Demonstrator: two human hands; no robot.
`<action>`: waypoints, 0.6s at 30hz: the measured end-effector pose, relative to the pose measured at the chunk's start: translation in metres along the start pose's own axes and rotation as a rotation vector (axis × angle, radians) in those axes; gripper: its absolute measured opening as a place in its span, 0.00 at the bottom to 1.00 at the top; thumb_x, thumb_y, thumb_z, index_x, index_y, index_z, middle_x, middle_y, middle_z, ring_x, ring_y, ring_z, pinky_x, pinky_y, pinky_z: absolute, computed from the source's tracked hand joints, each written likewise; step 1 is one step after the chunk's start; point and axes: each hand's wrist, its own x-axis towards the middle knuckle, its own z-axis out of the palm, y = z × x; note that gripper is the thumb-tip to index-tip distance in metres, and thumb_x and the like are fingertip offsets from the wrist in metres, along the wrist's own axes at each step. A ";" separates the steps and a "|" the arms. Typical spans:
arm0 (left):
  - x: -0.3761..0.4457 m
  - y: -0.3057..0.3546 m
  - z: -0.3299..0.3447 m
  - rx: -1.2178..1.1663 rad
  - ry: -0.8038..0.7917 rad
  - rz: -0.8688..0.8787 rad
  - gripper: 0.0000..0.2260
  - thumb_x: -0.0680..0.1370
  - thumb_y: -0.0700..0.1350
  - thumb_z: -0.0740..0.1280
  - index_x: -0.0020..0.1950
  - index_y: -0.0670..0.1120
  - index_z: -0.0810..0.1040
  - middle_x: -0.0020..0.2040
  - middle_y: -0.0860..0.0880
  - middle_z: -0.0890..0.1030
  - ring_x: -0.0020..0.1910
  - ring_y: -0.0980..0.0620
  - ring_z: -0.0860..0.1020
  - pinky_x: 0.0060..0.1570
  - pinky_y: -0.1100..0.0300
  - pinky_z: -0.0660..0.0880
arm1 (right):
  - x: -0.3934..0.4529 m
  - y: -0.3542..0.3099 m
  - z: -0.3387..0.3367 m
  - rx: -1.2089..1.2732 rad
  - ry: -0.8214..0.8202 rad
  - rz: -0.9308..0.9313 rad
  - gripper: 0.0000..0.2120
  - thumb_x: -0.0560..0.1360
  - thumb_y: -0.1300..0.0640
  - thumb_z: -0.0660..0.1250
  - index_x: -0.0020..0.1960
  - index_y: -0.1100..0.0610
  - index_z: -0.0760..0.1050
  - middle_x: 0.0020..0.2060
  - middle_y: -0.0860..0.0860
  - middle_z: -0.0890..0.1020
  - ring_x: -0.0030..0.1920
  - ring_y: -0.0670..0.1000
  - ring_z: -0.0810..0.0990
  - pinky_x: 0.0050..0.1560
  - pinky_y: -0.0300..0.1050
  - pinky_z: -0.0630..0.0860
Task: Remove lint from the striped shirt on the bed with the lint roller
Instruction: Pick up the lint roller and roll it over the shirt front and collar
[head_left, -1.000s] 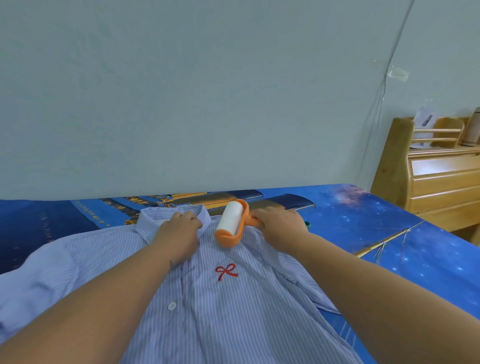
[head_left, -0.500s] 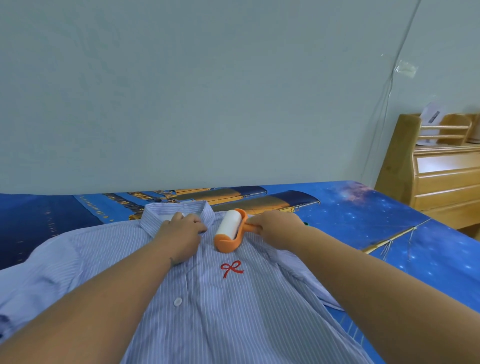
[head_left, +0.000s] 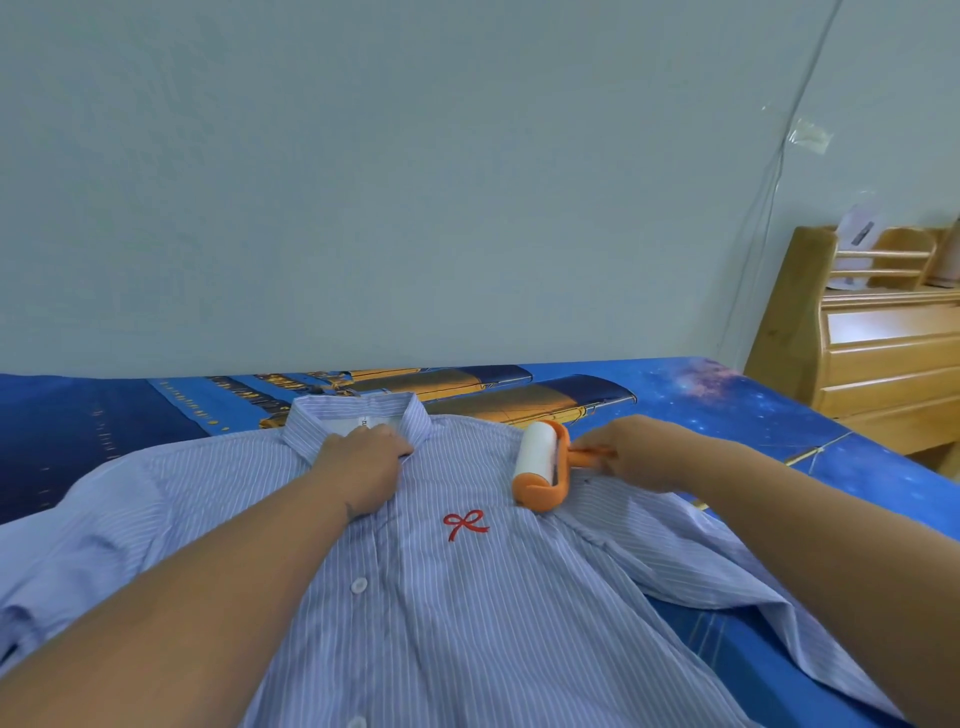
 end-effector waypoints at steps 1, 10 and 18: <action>-0.001 0.000 -0.001 0.007 0.003 0.002 0.16 0.80 0.43 0.57 0.64 0.57 0.75 0.64 0.50 0.74 0.62 0.47 0.73 0.58 0.47 0.69 | -0.002 0.005 -0.003 -0.020 -0.017 0.011 0.15 0.80 0.44 0.56 0.63 0.42 0.74 0.49 0.45 0.78 0.50 0.50 0.75 0.56 0.51 0.74; -0.011 -0.010 -0.017 -0.195 0.036 0.021 0.06 0.77 0.46 0.65 0.52 0.54 0.79 0.56 0.51 0.76 0.53 0.51 0.77 0.55 0.53 0.75 | 0.005 -0.006 -0.029 0.193 0.159 -0.089 0.13 0.79 0.45 0.60 0.60 0.45 0.76 0.50 0.45 0.79 0.46 0.48 0.75 0.49 0.44 0.69; -0.025 -0.025 -0.024 -0.250 -0.050 0.059 0.10 0.76 0.46 0.68 0.56 0.52 0.82 0.56 0.52 0.81 0.54 0.53 0.77 0.56 0.61 0.73 | 0.023 -0.064 -0.028 0.009 0.339 -0.099 0.14 0.79 0.51 0.54 0.60 0.38 0.71 0.51 0.43 0.80 0.46 0.50 0.74 0.47 0.49 0.71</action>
